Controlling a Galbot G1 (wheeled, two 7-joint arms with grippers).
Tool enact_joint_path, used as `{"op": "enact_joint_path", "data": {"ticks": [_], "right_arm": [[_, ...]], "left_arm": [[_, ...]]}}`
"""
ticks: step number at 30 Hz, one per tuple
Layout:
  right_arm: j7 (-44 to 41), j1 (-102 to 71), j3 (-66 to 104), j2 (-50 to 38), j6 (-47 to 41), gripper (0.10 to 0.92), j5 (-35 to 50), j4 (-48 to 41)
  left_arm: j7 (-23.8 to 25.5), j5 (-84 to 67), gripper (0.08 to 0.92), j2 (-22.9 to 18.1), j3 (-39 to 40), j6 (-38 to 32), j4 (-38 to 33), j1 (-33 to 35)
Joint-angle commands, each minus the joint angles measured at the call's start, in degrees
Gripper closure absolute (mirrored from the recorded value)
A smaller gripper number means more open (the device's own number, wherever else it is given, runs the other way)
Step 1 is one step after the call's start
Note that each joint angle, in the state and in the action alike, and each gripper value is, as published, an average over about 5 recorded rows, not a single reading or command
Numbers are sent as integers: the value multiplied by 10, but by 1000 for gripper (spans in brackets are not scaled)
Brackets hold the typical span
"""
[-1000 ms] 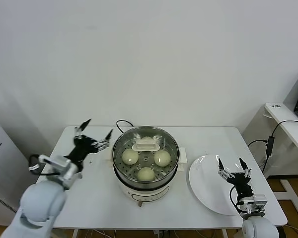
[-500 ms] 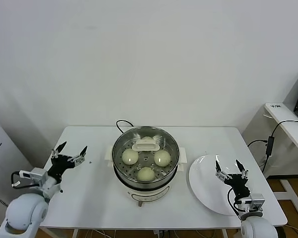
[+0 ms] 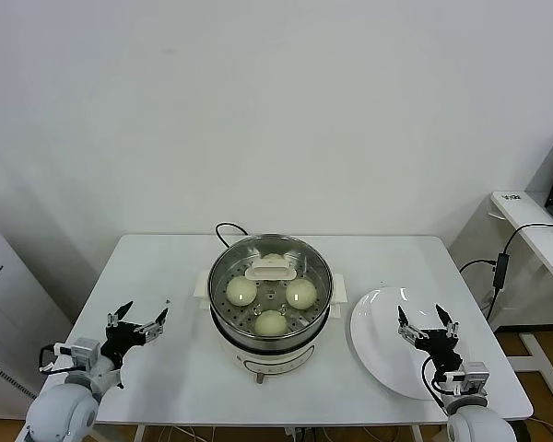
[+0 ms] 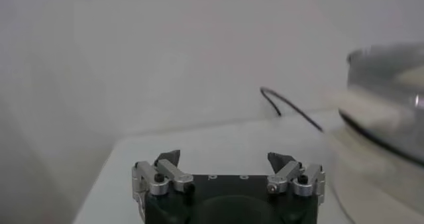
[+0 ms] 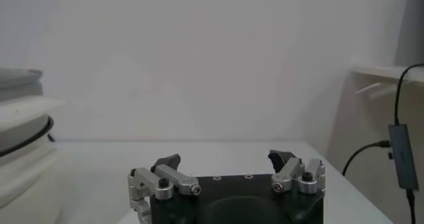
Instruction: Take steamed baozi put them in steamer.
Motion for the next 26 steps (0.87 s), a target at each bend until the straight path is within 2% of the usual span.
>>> {"op": "enact_joint_path", "data": {"ticks": [1,26], "right_arm": [[2,-3,-4,1,-13,203,-3,4],[0,2,10,3,-25,203,-12,11]], "left_arm": [[1,-29,177,-6,14,4,21,8],[1,-39,177,-10,4,10,-4,20]]}}
